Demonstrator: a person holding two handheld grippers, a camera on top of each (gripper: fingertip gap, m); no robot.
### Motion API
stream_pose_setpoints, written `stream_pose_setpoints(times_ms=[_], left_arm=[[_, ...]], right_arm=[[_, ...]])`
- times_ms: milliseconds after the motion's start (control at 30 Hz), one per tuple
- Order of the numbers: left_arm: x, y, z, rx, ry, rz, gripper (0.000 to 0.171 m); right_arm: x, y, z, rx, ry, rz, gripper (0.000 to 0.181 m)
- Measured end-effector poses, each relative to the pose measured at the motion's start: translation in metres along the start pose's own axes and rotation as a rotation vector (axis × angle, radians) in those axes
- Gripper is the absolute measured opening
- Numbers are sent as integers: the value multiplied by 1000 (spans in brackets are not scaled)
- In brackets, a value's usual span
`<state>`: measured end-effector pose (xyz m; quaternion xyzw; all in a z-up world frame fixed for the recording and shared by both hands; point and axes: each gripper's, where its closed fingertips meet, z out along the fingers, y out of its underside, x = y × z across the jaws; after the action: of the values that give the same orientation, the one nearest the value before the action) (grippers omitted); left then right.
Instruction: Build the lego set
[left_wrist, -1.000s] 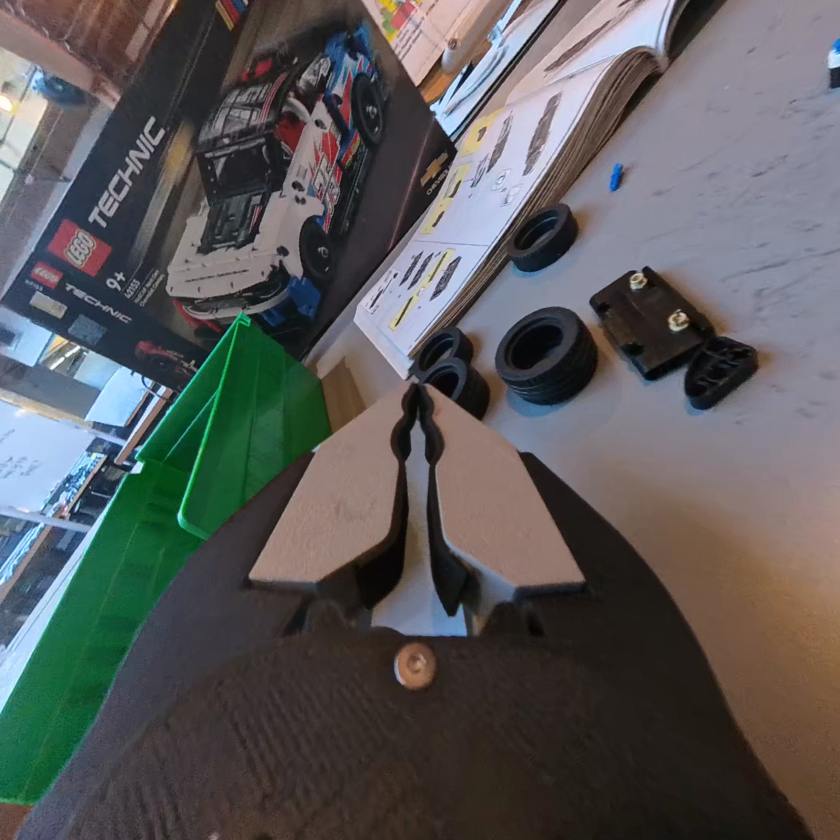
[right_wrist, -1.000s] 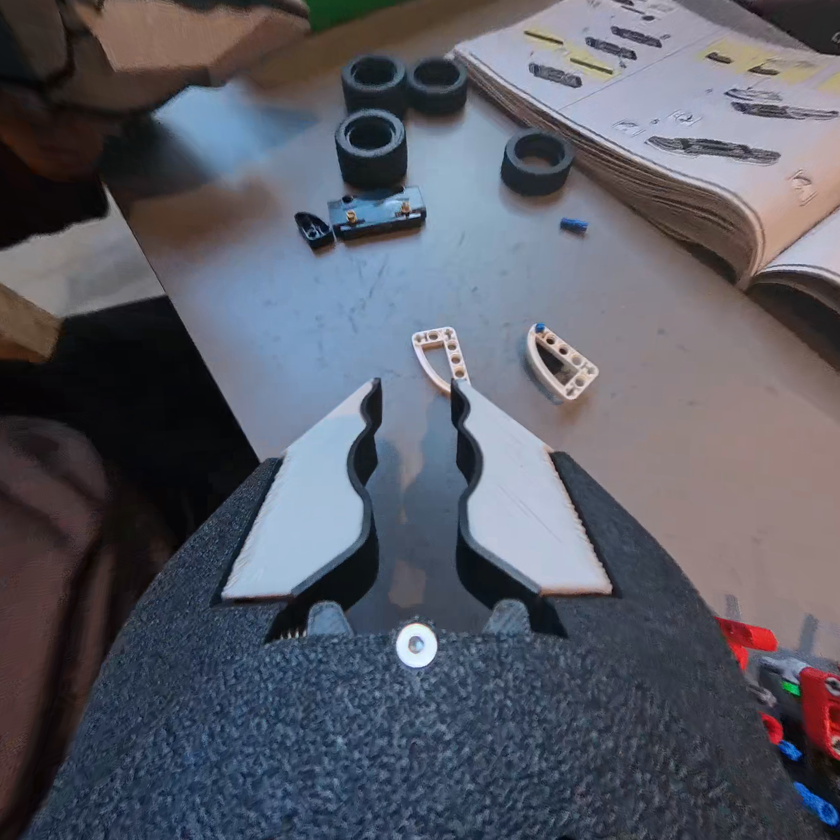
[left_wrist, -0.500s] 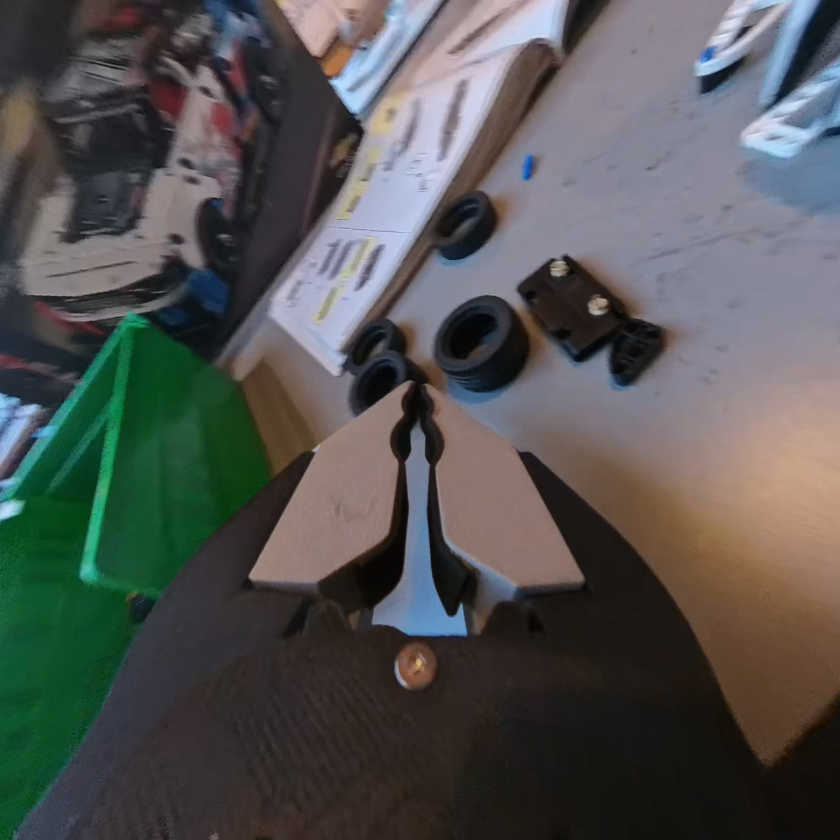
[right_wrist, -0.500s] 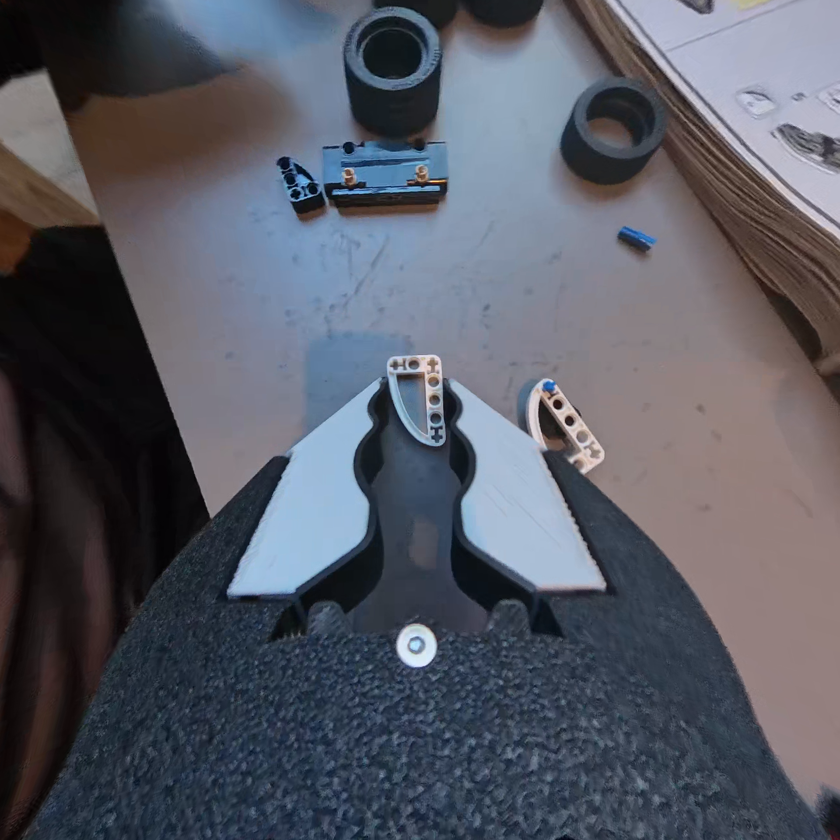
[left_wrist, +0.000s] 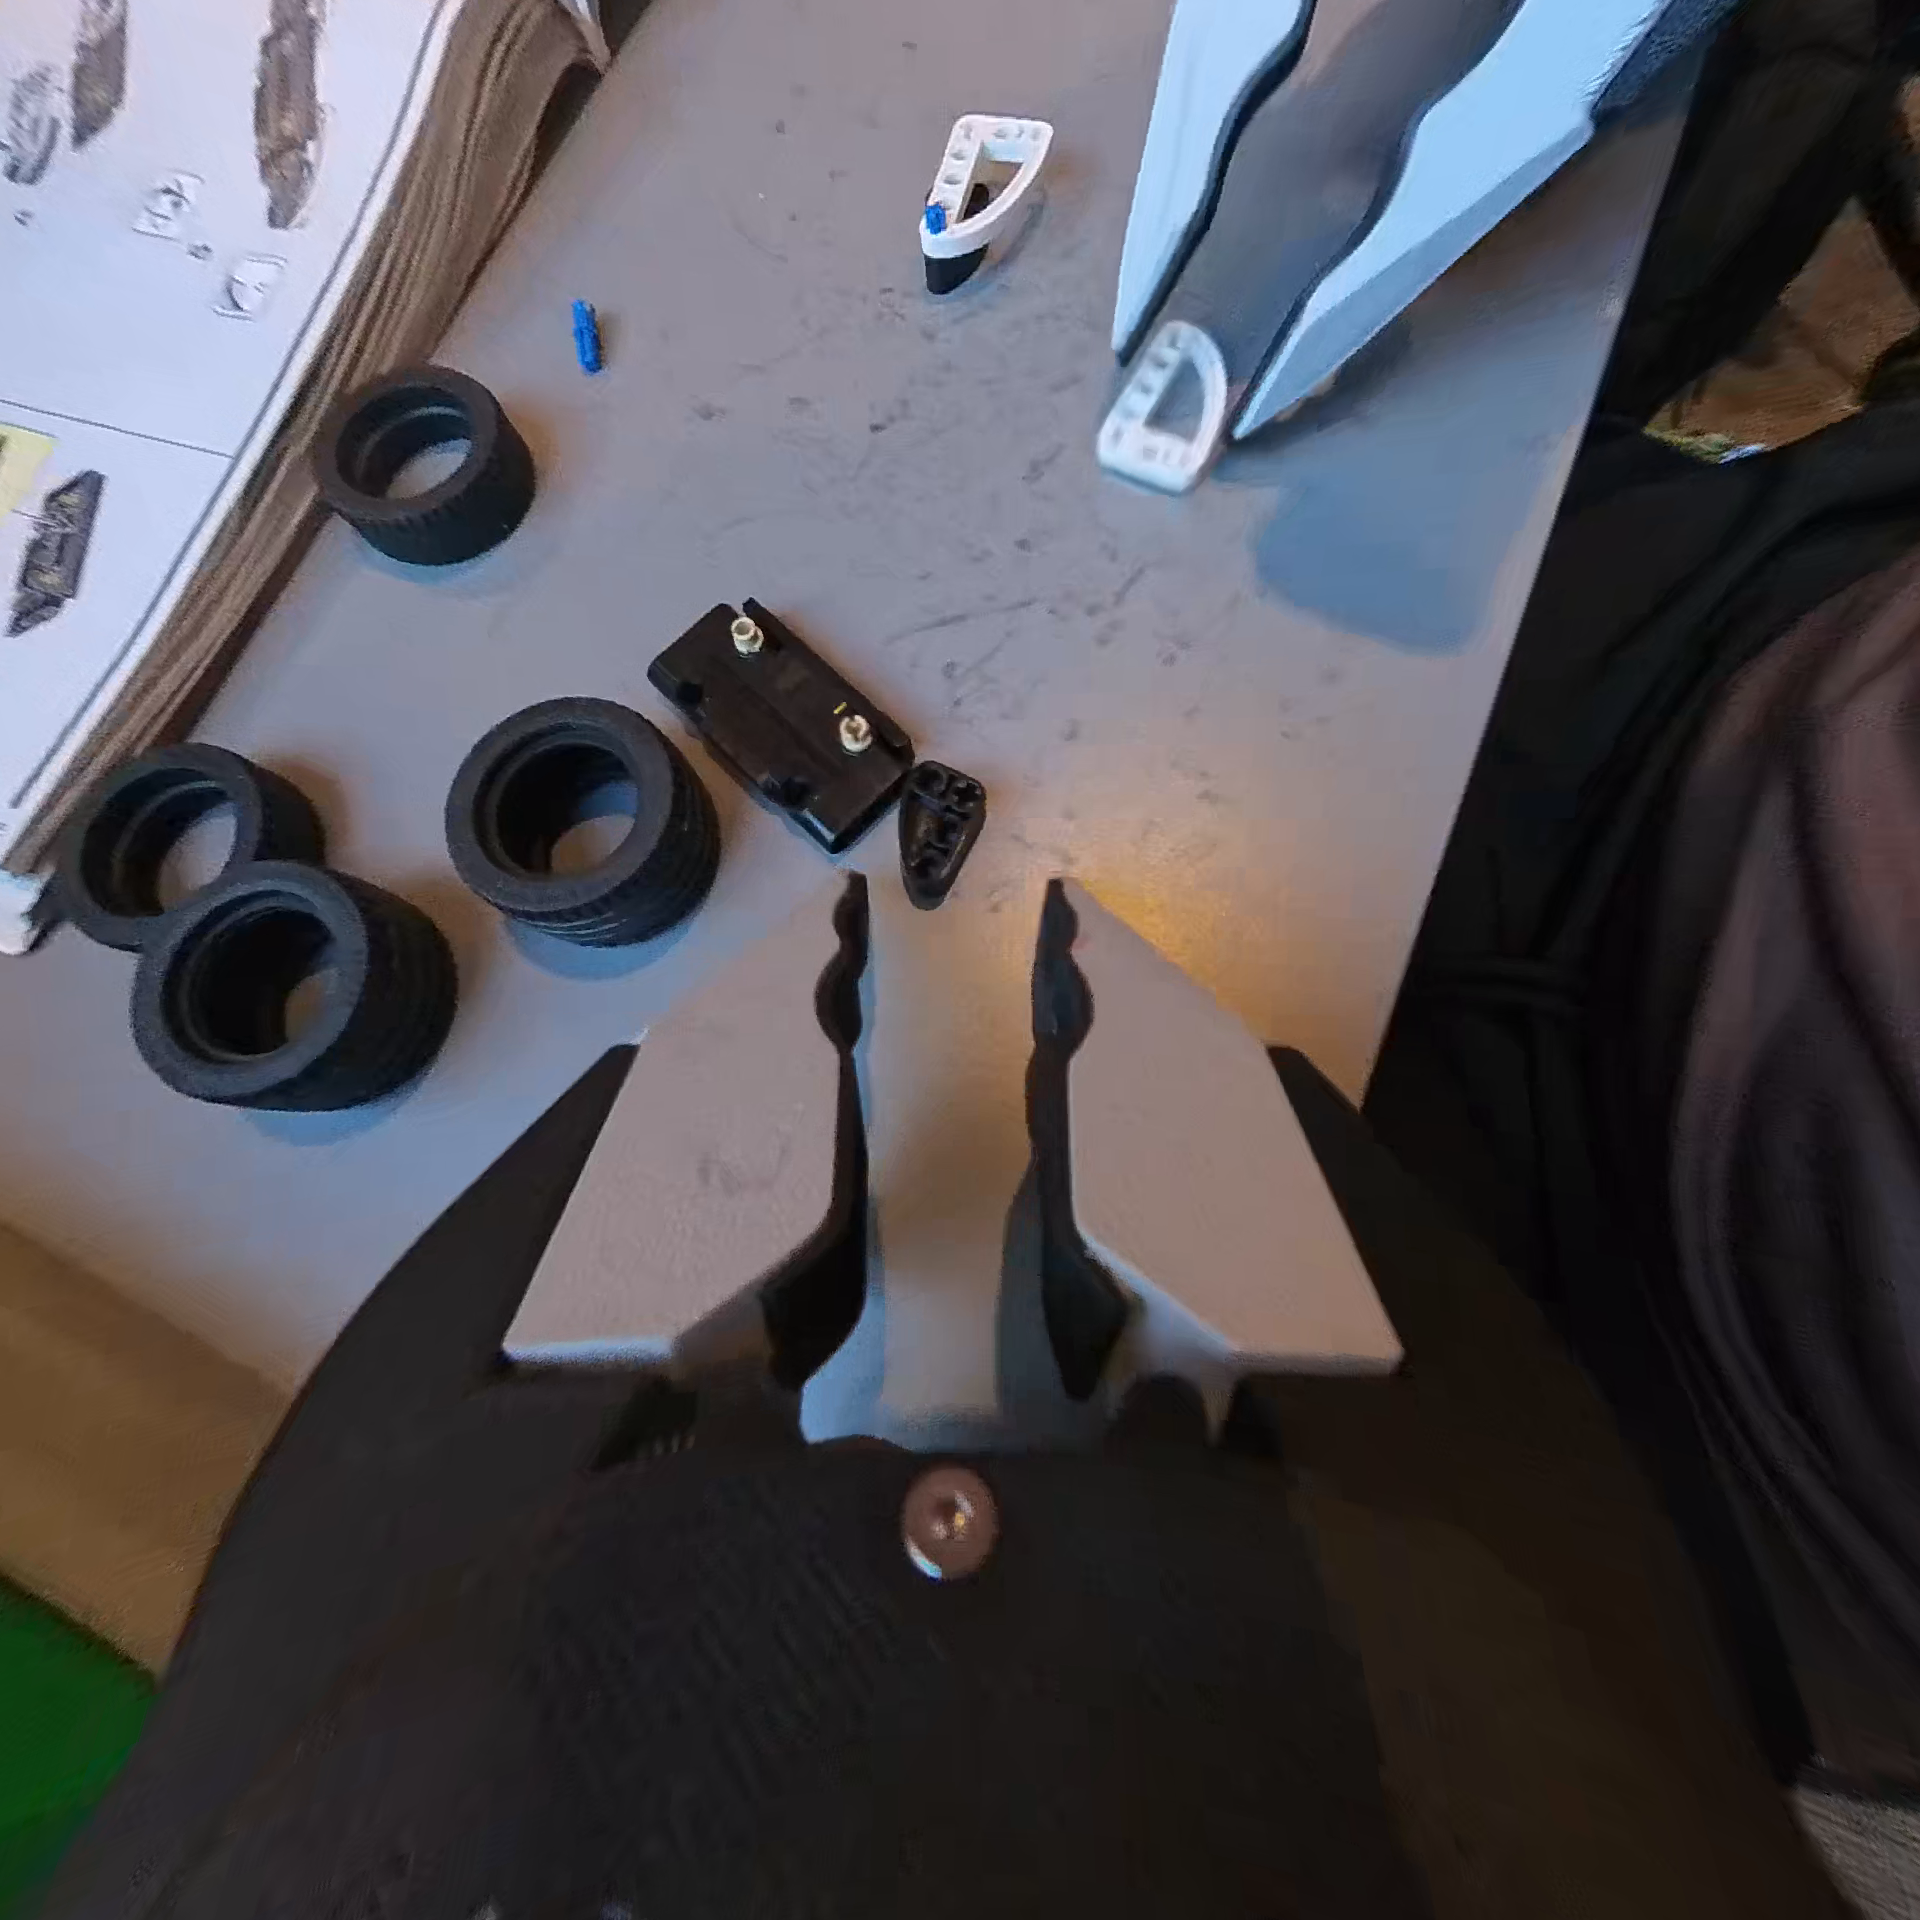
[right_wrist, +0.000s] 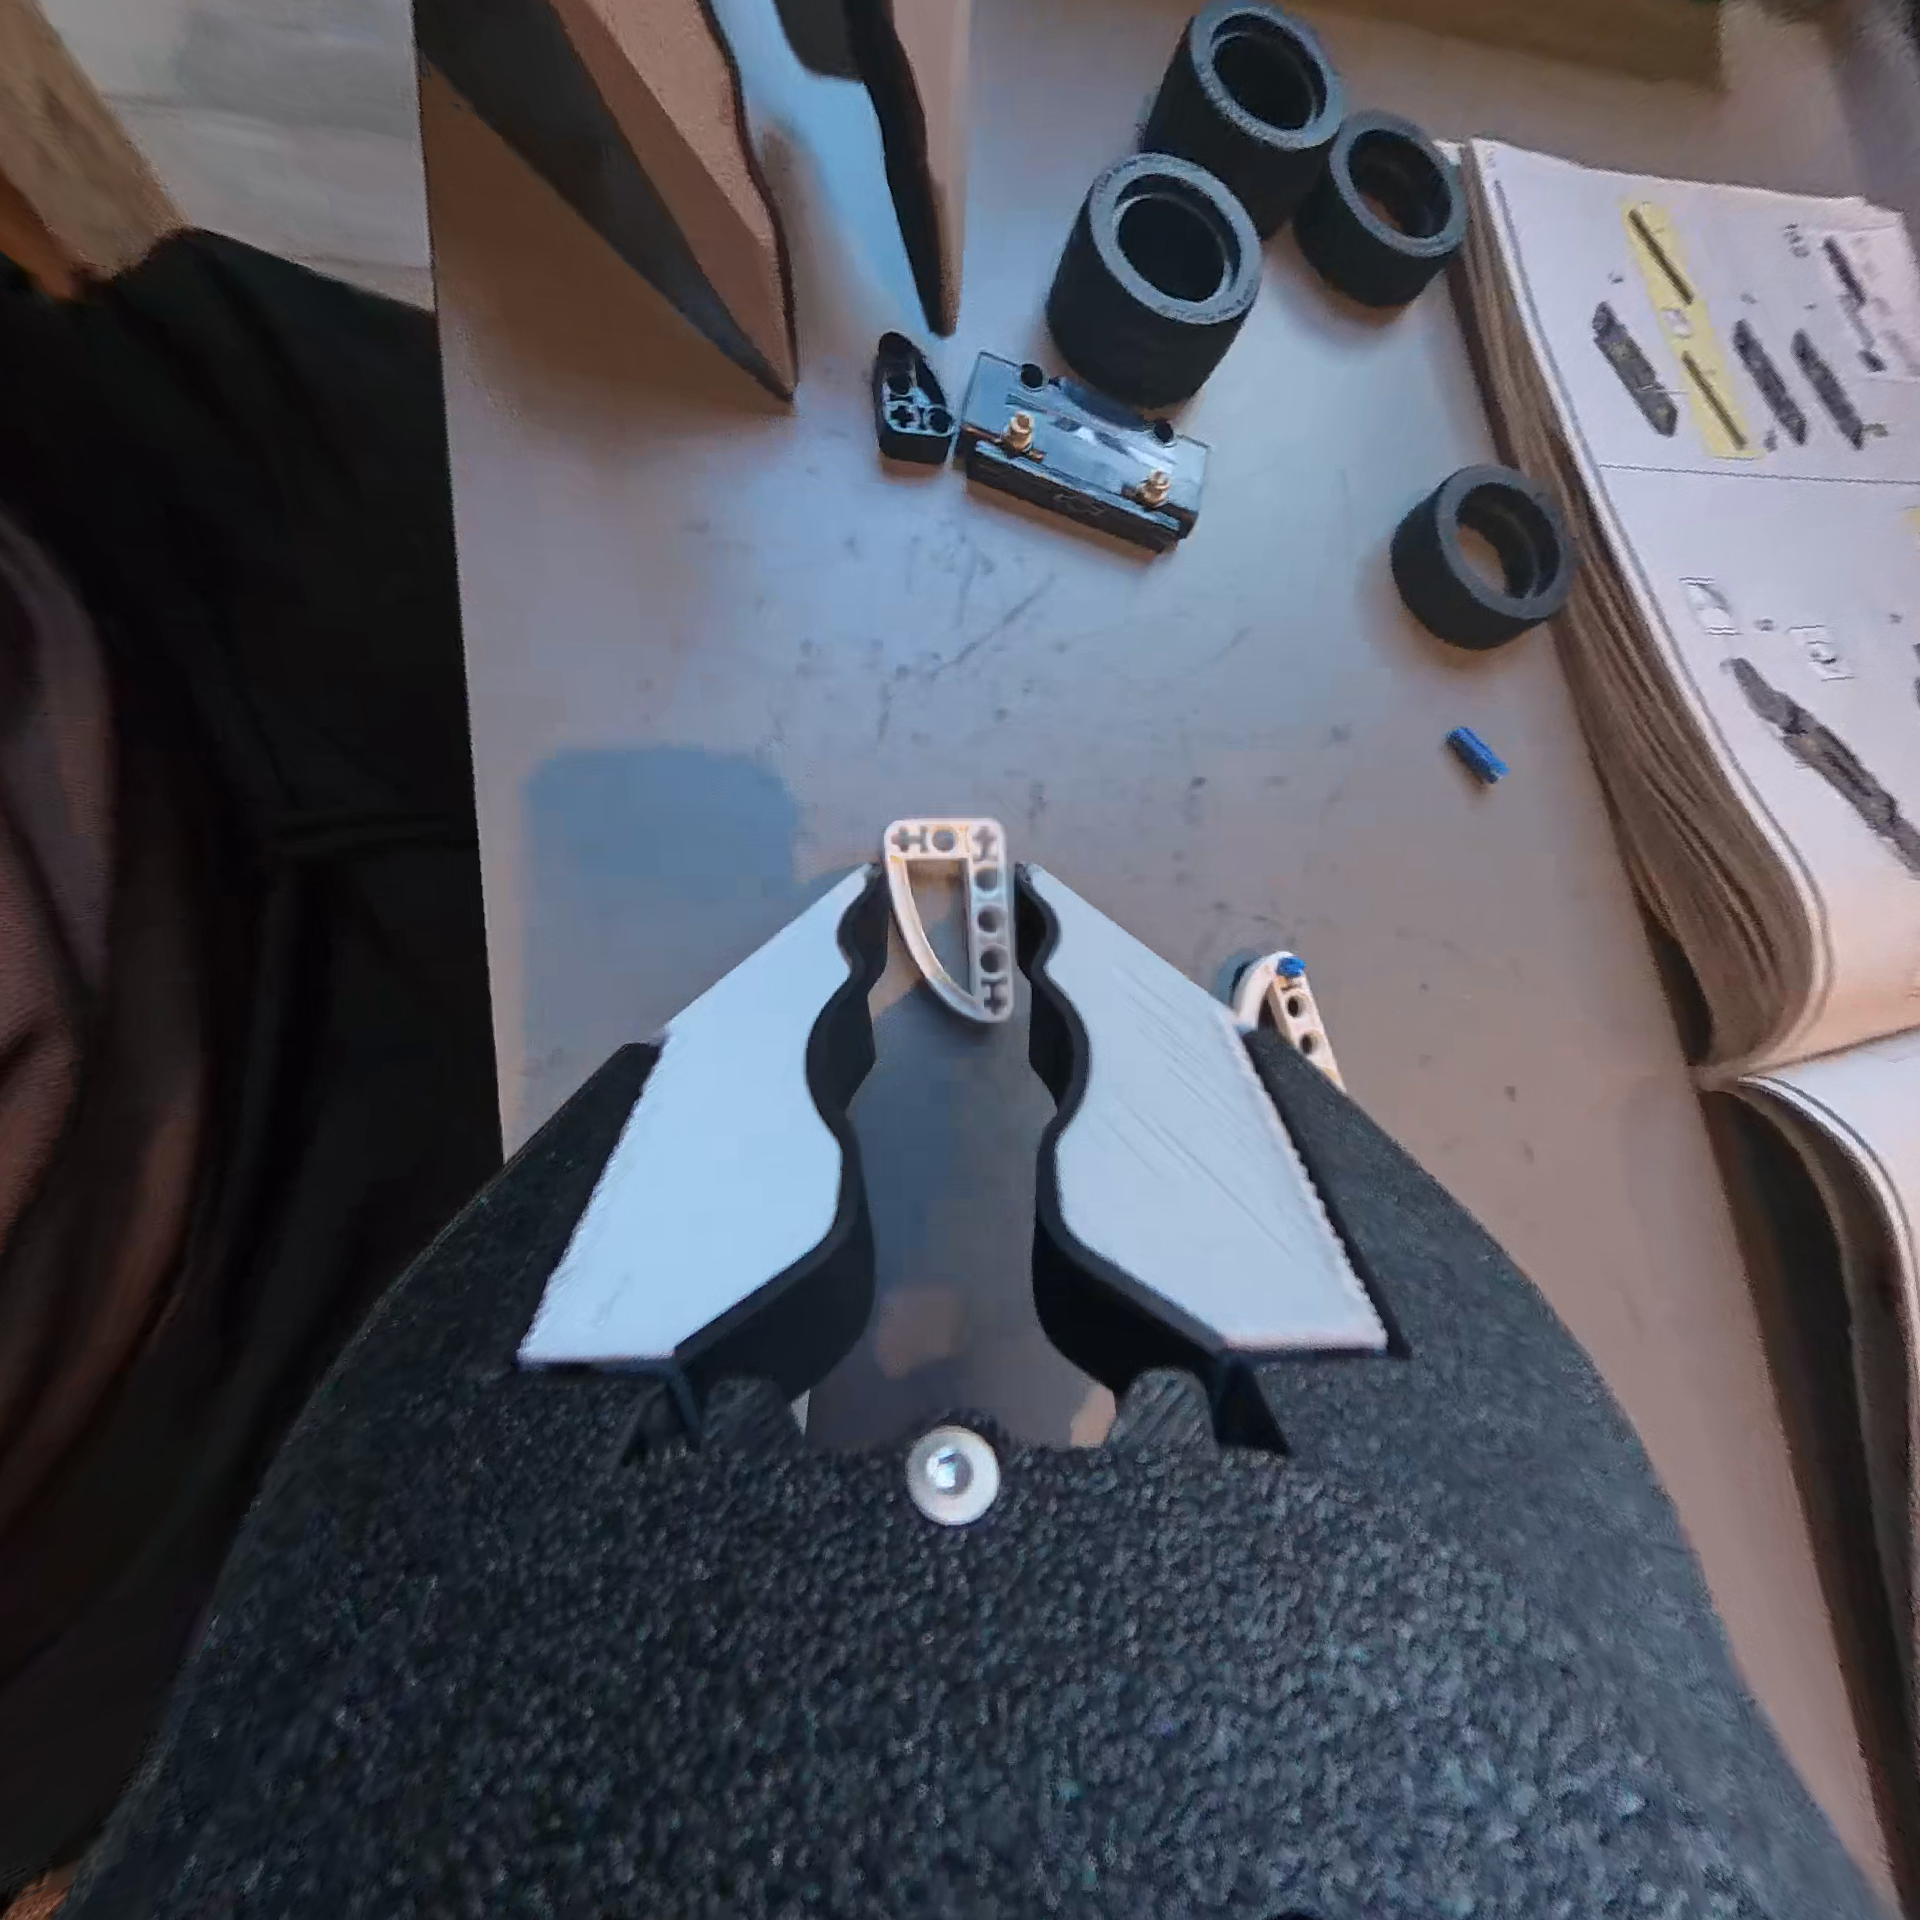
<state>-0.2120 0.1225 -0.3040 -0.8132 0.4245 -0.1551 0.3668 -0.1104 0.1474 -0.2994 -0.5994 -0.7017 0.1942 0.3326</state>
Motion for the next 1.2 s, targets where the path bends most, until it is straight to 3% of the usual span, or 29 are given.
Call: stream_pose_setpoints(times_ms=[400, 567, 767, 867, 967, 1067, 1200], left_arm=[[-1, -8, -5, 62, 20, -24, 35], [-5, -11, -2, 66, 12, -37, 37], [-11, -13, -4, 83, -16, -61, 38], [-32, -18, -8, 122, -153, -130, 32], [-42, -36, -9, 165, -207, -182, 25], [-54, -56, -3, 120, -213, -206, 36], [-67, -87, 9, 104, -181, -211, 35]], right_arm=[[3, -46, -25, 314, 105, 146, 25], [-15, -44, -9, 280, 51, 109, 24], [-18, -47, -13, 306, 43, 95, 12], [-14, -46, -14, 317, 38, 128, 21], [-9, -47, -16, 334, 34, 161, 21], [-5, -46, -18, 342, 40, 174, 21], [-3, -45, -17, 336, 38, 180, 21]])
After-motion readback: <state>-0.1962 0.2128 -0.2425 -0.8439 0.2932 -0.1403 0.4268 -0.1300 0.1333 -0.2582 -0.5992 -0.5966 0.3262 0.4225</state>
